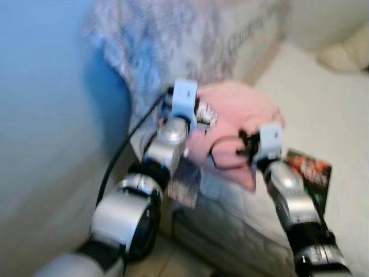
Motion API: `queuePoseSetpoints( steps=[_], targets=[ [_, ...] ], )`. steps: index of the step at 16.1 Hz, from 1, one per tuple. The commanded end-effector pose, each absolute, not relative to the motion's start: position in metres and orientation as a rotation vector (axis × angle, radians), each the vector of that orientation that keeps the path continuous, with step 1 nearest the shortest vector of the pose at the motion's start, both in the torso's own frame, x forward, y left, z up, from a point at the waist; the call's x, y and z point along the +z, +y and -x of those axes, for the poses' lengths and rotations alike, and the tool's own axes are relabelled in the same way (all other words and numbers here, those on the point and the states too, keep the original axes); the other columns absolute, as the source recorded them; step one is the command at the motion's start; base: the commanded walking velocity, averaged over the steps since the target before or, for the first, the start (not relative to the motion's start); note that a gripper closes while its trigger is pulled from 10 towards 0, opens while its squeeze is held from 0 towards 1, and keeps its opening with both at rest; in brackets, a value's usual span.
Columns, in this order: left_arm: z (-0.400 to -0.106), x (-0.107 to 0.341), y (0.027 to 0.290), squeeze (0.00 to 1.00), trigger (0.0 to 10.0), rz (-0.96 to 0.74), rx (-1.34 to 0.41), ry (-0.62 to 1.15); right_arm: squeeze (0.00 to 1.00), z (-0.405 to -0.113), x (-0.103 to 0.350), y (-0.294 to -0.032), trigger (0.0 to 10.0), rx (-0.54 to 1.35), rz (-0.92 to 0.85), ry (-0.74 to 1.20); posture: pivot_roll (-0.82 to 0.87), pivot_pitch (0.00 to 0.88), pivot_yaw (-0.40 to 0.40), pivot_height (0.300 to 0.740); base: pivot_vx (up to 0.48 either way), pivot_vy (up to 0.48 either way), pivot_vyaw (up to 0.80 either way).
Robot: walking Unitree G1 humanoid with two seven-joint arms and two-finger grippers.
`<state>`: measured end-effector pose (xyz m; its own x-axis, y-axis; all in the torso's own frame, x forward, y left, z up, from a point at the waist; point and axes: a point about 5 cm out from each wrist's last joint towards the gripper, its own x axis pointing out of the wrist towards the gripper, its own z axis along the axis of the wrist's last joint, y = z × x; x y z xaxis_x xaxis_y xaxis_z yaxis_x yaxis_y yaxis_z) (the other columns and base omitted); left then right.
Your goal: Clean up the room
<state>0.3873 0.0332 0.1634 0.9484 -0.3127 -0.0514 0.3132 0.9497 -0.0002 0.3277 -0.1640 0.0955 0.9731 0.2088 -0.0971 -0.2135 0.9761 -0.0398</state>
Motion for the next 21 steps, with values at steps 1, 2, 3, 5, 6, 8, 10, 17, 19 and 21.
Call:
queuePoseSetpoints(
  steps=[1, 2, 3, 5, 6, 8, 10, 17, 19, 21],
  targets=[
    [-0.388, 0.187, 0.021, 0.00, 10.0, 0.011, -0.375, -0.057, 0.00, -0.326, 0.100, -0.171, 10.0, 0.173, 0.039, 0.067, -0.03, 0.000, -0.005, 0.726, 0.000, 0.000, 0.00],
    [-0.386, 0.182, 0.024, 0.00, 10.0, 0.039, -0.389, -0.057, 0.00, -0.321, 0.098, -0.165, 10.0, 0.174, 0.028, 0.057, -0.03, 0.000, -0.005, 0.726, 0.000, 0.000, 0.00],
    [-0.385, 0.179, 0.026, 0.00, 10.0, 0.044, -0.393, -0.059, 0.00, -0.317, 0.096, -0.161, 10.0, 0.182, 0.019, 0.060, -0.02, 0.000, -0.007, 0.726, 0.000, 0.000, 0.00],
    [-0.383, 0.175, 0.028, 0.00, 10.0, 0.050, -0.404, -0.065, 0.00, -0.311, 0.093, -0.150, 10.0, 0.207, -0.007, 0.065, -0.02, 0.000, -0.013, 0.726, 0.000, 0.000, -0.40],
    [-0.382, 0.174, 0.029, 0.00, 10.0, 0.051, -0.407, -0.069, 0.00, -0.309, 0.092, -0.146, 10.0, 0.220, -0.013, 0.068, -0.02, 0.000, -0.019, 0.726, 0.000, 0.000, 0.00],
    [-0.382, 0.172, 0.030, 0.00, 10.0, 0.042, -0.402, -0.072, 0.00, -0.309, 0.093, -0.144, 10.0, 0.231, -0.002, 0.061, -0.02, 0.000, -0.021, 0.726, 0.000, 0.000, 0.00],
    [-0.381, 0.169, 0.032, 0.00, 10.0, 0.042, -0.401, -0.064, 0.00, -0.311, 0.096, -0.144, 10.0, 0.230, 0.003, 0.057, -0.02, 0.000, -0.027, 0.726, 0.000, 0.000, -0.79],
    [-0.373, 0.162, 0.043, 0.00, 10.0, 0.019, -0.402, -0.110, 0.00, -0.307, 0.106, -0.147, 10.0, 0.197, 0.041, 0.002, -0.01, 0.000, -0.032, 0.726, 0.000, 0.000, -0.39],
    [-0.373, 0.162, 0.045, 0.00, 10.0, 0.016, -0.400, -0.113, 0.00, -0.308, 0.107, -0.146, 10.0, 0.199, 0.049, 0.001, -0.01, 0.000, -0.033, 0.726, 0.000, 0.000, -0.72],
    [-0.373, 0.164, 0.044, 0.00, 10.0, 0.014, -0.399, -0.122, 0.00, -0.309, 0.108, -0.147, 10.0, 0.197, 0.050, 0.001, -0.01, 0.000, -0.034, 0.726, 0.000, 0.000, -0.72]
  ],
)
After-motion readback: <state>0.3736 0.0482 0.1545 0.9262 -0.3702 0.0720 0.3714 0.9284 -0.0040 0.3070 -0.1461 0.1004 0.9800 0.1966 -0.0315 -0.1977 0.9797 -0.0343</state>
